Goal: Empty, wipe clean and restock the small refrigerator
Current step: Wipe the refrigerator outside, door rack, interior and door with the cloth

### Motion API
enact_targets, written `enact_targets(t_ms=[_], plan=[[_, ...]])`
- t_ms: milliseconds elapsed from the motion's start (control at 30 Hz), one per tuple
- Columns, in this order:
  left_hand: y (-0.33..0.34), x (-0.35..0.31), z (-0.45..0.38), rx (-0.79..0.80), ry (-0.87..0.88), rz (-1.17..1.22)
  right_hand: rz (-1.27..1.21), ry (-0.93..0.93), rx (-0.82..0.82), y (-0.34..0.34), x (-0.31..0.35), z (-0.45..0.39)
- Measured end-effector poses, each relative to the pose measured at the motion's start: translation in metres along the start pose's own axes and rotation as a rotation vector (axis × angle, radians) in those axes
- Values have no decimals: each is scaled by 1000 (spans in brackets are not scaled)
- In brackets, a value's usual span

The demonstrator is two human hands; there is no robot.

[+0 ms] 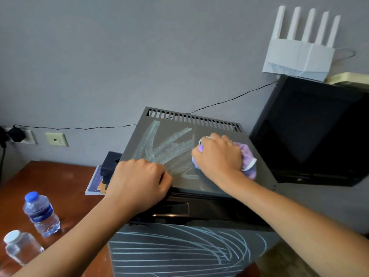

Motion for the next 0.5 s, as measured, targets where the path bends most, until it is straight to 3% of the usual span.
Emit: enact_targets(t_ms=[200,367,500], plan=[[-1,0,0,-6,0,-8,7,-99,-231,-32,17,61],[2,1,-1,9,3,-10,-26,-26,-32,-4,7,6],[2,2,-1,8,8,-2,-41,117,19,36,-14,-86]])
Point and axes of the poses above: each hand's wrist, its own z-axis away from the middle knuckle, its own y-axis out of the palm, x = y × z, the point moved 6 cm from there along -z, towards the middle knuckle, and after that the axes turned 6 degrees about -y, right-handed, at the moved point
